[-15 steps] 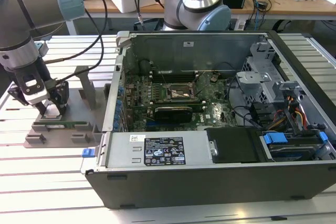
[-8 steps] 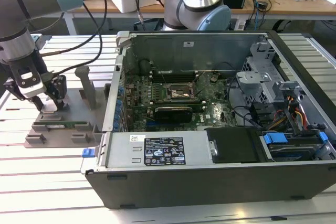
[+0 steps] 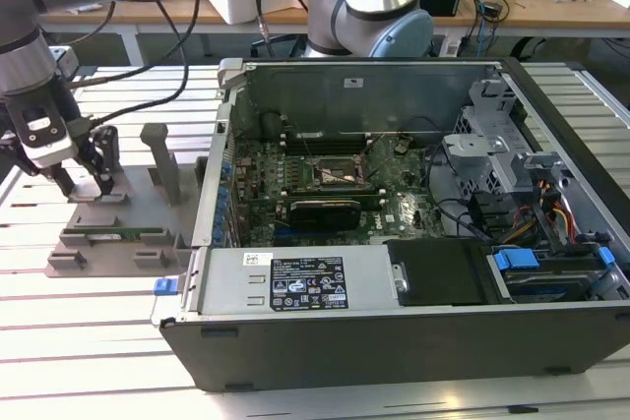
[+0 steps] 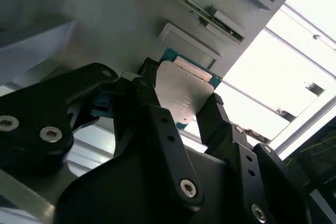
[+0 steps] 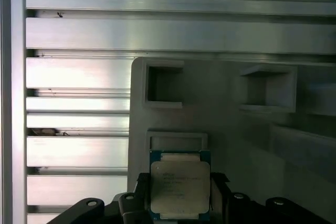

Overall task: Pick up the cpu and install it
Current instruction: 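Pick up the cpu and move it towards the insertion slot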

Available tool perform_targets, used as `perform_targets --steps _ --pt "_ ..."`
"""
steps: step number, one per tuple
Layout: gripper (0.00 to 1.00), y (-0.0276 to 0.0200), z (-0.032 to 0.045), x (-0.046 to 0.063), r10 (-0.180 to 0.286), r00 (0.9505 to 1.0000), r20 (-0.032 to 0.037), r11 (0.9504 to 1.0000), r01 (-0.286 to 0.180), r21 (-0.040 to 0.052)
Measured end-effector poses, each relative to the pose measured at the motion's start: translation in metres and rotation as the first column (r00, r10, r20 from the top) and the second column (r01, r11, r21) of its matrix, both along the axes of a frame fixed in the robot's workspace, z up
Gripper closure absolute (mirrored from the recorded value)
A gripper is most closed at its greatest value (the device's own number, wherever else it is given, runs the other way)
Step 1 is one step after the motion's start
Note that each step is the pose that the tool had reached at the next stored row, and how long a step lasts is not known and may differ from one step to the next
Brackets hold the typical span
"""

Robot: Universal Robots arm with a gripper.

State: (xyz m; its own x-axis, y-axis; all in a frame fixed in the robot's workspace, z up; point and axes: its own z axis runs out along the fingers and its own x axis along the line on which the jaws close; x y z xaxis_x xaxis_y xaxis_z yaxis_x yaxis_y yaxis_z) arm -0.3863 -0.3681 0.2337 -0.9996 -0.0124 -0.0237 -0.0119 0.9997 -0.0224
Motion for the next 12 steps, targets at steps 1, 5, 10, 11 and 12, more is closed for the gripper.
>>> perform_targets --steps 1,5,10,11,12 --pt "0.45 0.0 0.0014 0.0 0.0 1.0 0.0 1.0 0.0 0.0" --pt "0.45 0.0005 0.0117 0.0 0.0 1.0 0.0 1.0 0.0 0.0" --pt "0.45 0.0014 0.0213 0.0 0.0 1.0 0.0 1.0 0.0 0.0" --pt "0.45 0.0017 0.0236 0.0 0.0 1.0 0.0 1.0 0.0 0.0" --pt "0.45 0.0019 0.0261 0.0 0.0 1.0 0.0 1.0 0.0 0.0"
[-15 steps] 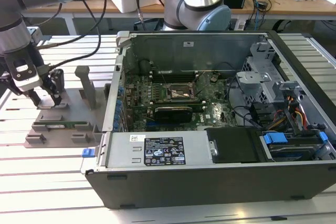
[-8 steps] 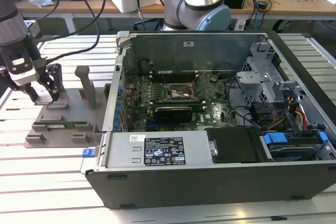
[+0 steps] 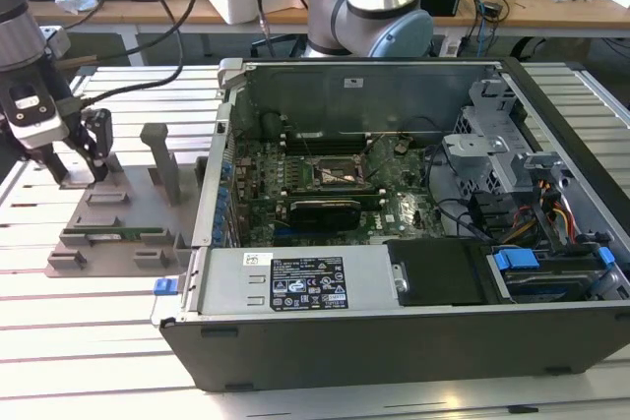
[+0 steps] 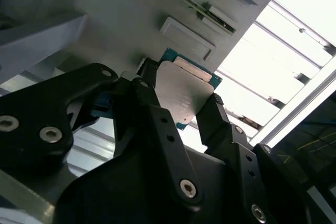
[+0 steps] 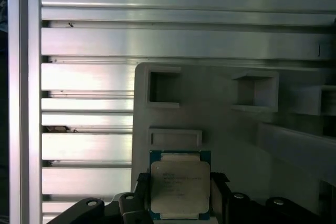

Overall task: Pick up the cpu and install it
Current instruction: 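Pick up the cpu and move it towards the insertion slot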

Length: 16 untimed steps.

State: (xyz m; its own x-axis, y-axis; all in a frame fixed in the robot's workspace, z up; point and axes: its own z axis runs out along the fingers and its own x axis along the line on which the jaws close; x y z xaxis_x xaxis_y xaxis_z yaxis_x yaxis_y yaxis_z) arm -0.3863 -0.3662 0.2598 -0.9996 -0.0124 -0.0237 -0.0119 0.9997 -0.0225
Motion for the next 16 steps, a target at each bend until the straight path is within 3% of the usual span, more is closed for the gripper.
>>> perform_targets --steps 16 --pt "0.45 0.0028 0.0287 0.0 0.0 1.0 0.0 1.0 0.0 0.0001"
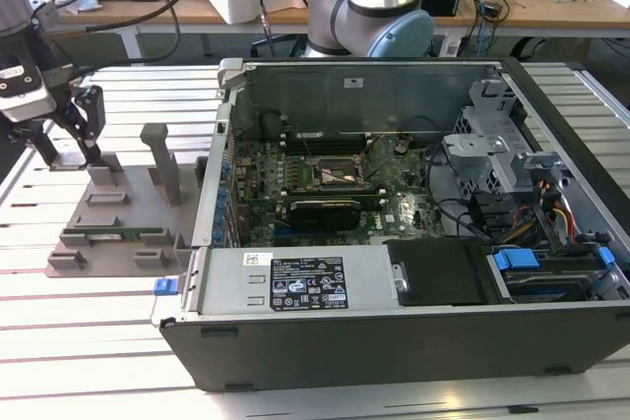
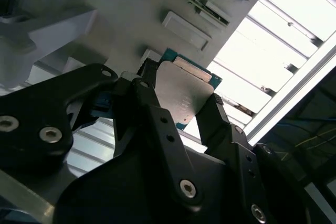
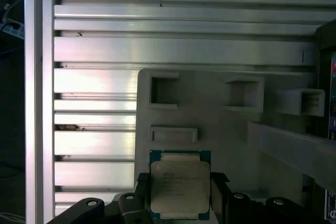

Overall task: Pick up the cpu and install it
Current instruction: 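Pick up the cpu and move it towards the insertion slot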

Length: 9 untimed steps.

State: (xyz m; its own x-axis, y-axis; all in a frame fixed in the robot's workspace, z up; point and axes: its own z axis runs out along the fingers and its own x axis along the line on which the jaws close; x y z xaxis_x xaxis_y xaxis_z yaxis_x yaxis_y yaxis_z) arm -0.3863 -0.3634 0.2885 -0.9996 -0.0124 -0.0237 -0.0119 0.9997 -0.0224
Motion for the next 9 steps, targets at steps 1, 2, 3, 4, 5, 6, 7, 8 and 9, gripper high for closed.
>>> perform_targets --steps 1,2,3,4,5,6,7,8,9 --pt "0.45 0.0001 0.0018 0.0 0.0 1.0 -0.0001 1.0 0.0 -0.0001" --pt "0.45 0.0002 0.003 0.0 0.0 1.0 0.0 1.0 0.0 0.0" --pt "0.45 0.0003 0.0047 0.0 0.0 1.0 0.0001 1.0 0.0 0.0" --pt "0.45 0.0004 0.0058 0.0 0.0 1.0 0.0 1.0 0.0 -0.0001" --pt "0.45 0.0006 0.0079 0.0 0.0 1.0 0.0 1.0 0.0 0.0" --pt "0.45 0.0007 0.0092 0.0 0.0 1.0 0.0 1.0 0.0 -0.0001" --pt "0.45 0.0008 0.0102 0.0 0.0 1.0 0.0 1.0 0.0 0.0" --pt "0.45 0.001 0.0116 0.0 0.0 1.0 0.0 1.0 0.0 -0.0001" --pt "0.45 0.0012 0.0127 0.0 0.0 1.0 0.0001 1.0 0.0 -0.0001"
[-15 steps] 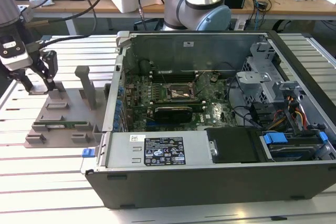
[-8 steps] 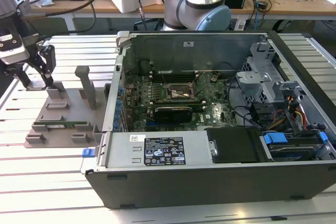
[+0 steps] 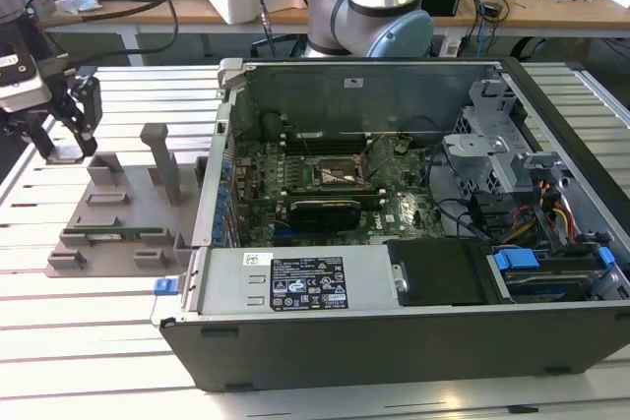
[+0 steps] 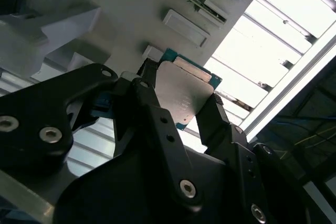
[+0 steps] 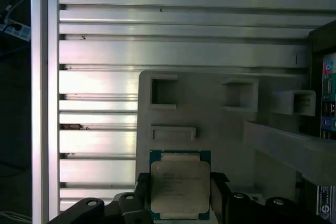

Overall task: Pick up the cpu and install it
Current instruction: 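Pick up the cpu and move it towards the insertion slot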

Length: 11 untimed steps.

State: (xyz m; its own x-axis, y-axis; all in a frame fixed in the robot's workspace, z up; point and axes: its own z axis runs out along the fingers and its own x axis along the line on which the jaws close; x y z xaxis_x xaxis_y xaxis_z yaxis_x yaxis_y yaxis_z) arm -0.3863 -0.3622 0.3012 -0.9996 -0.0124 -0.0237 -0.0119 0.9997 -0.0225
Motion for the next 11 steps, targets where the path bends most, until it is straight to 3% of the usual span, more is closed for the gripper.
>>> perform_targets --steps 9,11 --pt "0.45 0.0024 0.0171 0.0 0.0 1.0 -0.0001 1.0 0.0 0.0" --pt "0.45 0.0035 0.0242 0.0 0.0 1.0 -0.0001 1.0 0.0 0.0"
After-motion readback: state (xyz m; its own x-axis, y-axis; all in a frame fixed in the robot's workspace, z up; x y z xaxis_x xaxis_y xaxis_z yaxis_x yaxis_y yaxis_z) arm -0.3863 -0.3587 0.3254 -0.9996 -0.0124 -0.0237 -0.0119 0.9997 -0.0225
